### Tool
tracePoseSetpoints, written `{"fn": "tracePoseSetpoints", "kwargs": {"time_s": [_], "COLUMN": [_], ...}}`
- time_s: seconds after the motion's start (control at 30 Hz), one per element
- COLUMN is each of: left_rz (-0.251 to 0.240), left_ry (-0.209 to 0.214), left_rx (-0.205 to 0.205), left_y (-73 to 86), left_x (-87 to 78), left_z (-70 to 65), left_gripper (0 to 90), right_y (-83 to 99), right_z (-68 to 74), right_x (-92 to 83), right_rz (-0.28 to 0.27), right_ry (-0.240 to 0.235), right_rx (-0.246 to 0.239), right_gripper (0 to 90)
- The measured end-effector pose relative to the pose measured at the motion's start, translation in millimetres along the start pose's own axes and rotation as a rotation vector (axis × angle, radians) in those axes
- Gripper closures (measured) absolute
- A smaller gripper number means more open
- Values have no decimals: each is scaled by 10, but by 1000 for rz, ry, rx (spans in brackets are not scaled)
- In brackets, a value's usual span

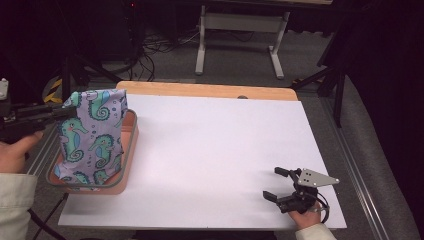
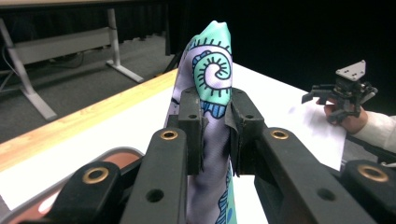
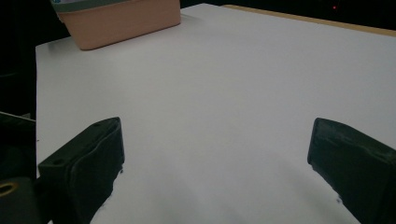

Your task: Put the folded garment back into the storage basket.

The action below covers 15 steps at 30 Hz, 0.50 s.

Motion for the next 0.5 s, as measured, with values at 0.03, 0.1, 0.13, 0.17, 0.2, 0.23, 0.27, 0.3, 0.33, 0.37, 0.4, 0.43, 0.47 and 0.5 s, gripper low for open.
{"fn": "tracePoseSetpoints", "kwargs": {"time_s": [0.03,0.1,0.13,0.17,0.2,0.23,0.27,0.3,0.33,0.37,0.4,0.43,0.47,0.5], "left_rz": [3,13,13,14,15,18,18,19,28,29,37,42,47,53], "left_ry": [10,16,20,24,28,33,33,42,42,49,49,60,67,71], "left_rx": [-2,-7,-7,-7,-11,-20,-20,-30,-25,-41,-38,-51,-58,-61], "left_y": [19,47,61,74,88,101,101,127,139,151,164,182,196,205], "left_x": [8,24,30,35,42,49,49,76,90,107,125,150,171,186], "left_z": [3,8,14,23,30,38,38,61,81,82,101,112,123,130], "left_gripper": [784,784,784,784,784,784,784,784,784,783,784,783,783,783], "right_y": [0,0,0,0,0,0,0,0,0,0,0,0,0,0], "right_z": [0,-2,-2,-2,-2,-1,0,0,-1,-1,-1,-1,-1,-1], "right_x": [-1,-7,-7,-6,-4,-2,-1,-1,-1,-1,0,0,0,-1], "right_rz": [0,-3,-2,-1,-2,-1,0,0,-1,0,0,0,1,0], "right_ry": [0,0,-2,0,0,0,0,1,1,1,0,0,0,0], "right_rx": [0,2,6,6,3,3,2,1,1,2,2,2,1,1], "right_gripper": [43,44,44,43,43,44,44,44,44,44,44,44,44,45]}}
Point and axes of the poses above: each handheld gripper's, and its own axes: x roughly forward along the jaws, y roughly out of its underside, z roughly to its left, the point moved 1 cm from there along x, roughly forward along the jaws, and after that the axes turned 10 degrees about z, right-handed, at the moved point
